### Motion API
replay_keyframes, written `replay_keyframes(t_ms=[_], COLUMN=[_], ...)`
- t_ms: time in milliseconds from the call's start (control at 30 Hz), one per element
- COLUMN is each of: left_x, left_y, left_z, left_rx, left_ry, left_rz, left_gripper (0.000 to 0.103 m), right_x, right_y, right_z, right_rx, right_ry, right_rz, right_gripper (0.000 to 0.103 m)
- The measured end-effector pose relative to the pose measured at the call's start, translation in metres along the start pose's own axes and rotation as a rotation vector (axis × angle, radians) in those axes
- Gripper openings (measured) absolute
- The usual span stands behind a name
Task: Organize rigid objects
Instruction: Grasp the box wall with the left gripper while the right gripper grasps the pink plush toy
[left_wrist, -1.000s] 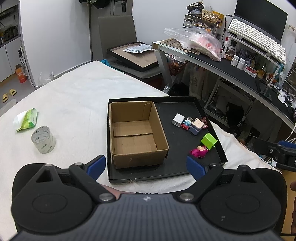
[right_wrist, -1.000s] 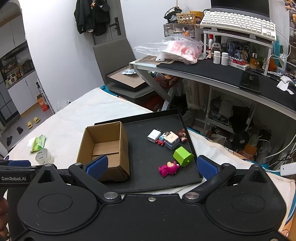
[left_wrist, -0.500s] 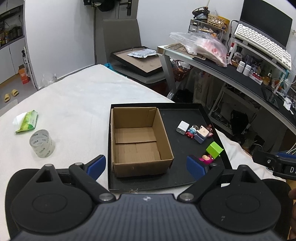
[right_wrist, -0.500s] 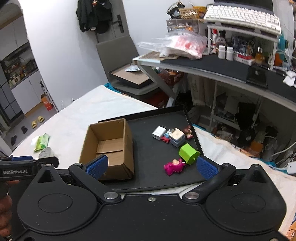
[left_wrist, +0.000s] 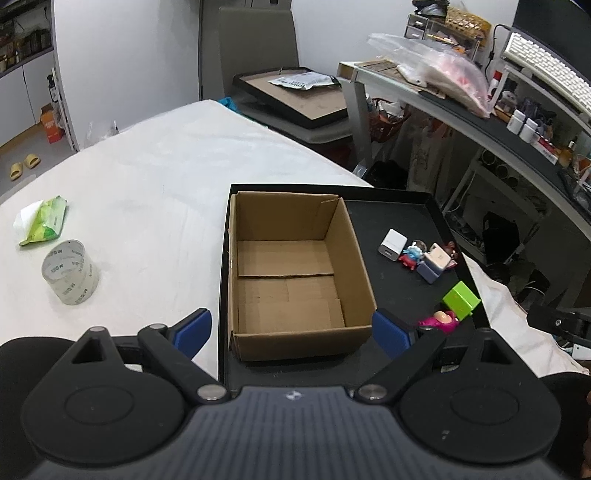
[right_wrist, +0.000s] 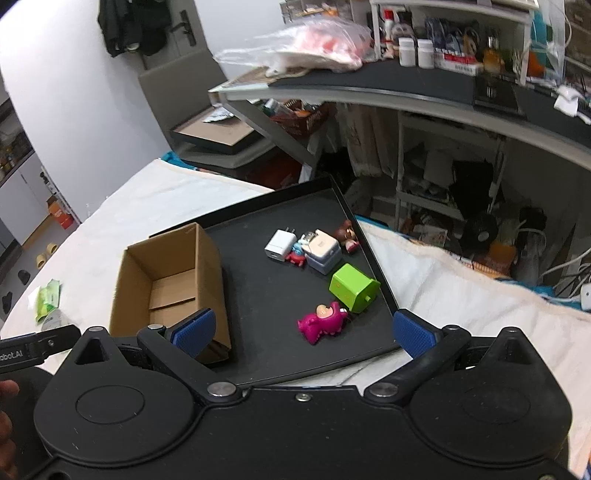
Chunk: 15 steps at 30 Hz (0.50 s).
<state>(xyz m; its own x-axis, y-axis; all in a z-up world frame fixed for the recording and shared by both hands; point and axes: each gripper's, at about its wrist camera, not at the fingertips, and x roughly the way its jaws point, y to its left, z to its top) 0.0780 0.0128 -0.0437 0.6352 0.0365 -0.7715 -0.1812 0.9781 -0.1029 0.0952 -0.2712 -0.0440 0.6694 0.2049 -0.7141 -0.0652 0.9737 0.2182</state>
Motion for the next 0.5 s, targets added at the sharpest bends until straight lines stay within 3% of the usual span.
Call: replay_keyframes(t_ms=[500], left_x=[0.058], left_y=[0.029], left_z=[0.007], left_rx=[-0.067], left_ry=[0.070], left_rz=[0.041], left_gripper=[0.090], right_x=[0.057], right_y=[-0.024], right_z=[0.006], right_rx=[0.134], right_ry=[0.055], right_rz=[-0.019], right_gripper=[0.103])
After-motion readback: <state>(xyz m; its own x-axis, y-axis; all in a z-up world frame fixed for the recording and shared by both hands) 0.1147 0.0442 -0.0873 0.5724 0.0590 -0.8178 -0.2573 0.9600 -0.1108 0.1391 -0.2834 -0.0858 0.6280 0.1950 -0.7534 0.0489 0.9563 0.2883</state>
